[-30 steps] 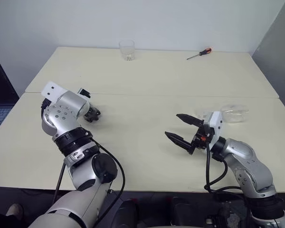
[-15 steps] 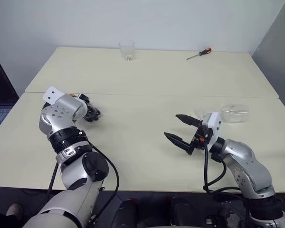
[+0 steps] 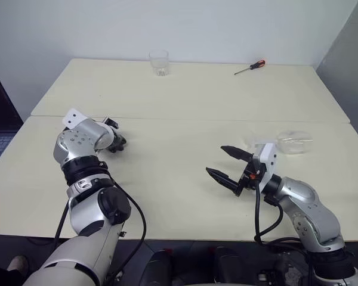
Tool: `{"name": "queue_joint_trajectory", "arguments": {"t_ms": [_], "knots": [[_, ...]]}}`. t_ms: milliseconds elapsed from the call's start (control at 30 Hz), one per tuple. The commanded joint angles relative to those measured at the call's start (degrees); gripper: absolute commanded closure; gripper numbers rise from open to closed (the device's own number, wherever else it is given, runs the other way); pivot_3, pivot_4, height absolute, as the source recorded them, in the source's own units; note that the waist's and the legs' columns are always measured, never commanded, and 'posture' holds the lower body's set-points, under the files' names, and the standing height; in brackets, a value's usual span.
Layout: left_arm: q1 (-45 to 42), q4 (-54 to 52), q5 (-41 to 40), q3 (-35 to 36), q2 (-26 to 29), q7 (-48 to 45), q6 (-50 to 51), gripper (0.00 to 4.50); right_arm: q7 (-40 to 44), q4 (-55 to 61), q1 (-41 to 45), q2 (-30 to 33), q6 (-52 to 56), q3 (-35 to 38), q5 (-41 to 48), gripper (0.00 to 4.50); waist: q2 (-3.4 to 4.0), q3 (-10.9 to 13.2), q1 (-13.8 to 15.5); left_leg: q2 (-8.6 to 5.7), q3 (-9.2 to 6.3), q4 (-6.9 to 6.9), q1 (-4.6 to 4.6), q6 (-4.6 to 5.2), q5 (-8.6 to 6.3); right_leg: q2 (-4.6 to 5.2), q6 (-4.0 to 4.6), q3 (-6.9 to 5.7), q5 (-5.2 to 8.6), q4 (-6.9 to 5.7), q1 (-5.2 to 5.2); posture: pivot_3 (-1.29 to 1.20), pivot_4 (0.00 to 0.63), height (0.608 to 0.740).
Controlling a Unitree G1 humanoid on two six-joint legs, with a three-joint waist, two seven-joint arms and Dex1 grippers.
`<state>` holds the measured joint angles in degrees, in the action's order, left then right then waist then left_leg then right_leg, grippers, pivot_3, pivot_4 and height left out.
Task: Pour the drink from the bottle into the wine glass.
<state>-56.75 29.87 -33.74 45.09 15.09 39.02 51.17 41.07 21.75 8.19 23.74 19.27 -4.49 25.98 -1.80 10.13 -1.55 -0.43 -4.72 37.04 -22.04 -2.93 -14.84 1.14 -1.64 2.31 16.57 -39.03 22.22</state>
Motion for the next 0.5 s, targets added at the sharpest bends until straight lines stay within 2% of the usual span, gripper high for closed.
{"name": "queue_joint_trajectory", "arguments": {"t_ms": [33,100,200,300,500], "knots": [[-1.9,-0.9,0.3,-1.1,1.5,-0.7,-1.2,1.49,-0.1,2.4,0.4,-0.2,-0.8,0.2,0.3,0.0,0.0,0.0,0.0,0.0,0.0,0.0,0.0,0.0,0.0,0.0,0.0,0.0,0.0,0.0,0.0,0.0,0.15,0.74],[-1.9,-0.9,0.2,-1.2,1.6,-0.7,-1.3,1.97,-0.1,2.3,0.5,-0.3,-0.9,0.2,0.3,0.0,0.0,0.0,0.0,0.0,0.0,0.0,-0.01,0.0,0.0,0.0,0.0,0.0,0.0,0.0,0.0,0.0,0.15,0.74],[-1.9,-1.0,0.2,-1.2,1.6,-0.6,-1.3,2.45,-0.1,2.0,0.8,-0.3,-1.0,0.1,0.2,0.0,0.0,0.0,0.0,0.0,0.0,0.0,-0.01,0.0,0.0,0.01,0.0,0.01,0.0,0.0,0.01,0.0,0.15,0.74],[-1.7,-2.3,0.2,-1.7,1.6,-0.9,-1.0,2.56,0.0,1.8,1.0,-0.4,-1.1,0.1,0.1,0.0,0.0,0.0,0.0,0.0,0.0,0.01,-0.01,0.0,0.0,0.01,0.0,0.0,0.0,-0.01,0.01,0.0,0.15,0.74],[-0.2,-9.4,2.2,-9.2,3.1,-7.3,1.2,2.58,0.1,1.2,1.7,-0.5,-1.2,0.3,0.1,0.0,-0.07,0.0,0.0,0.0,-0.03,0.02,-0.1,0.0,0.0,0.0,0.0,-0.02,0.0,0.0,0.07,0.0,0.15,0.74]]}}
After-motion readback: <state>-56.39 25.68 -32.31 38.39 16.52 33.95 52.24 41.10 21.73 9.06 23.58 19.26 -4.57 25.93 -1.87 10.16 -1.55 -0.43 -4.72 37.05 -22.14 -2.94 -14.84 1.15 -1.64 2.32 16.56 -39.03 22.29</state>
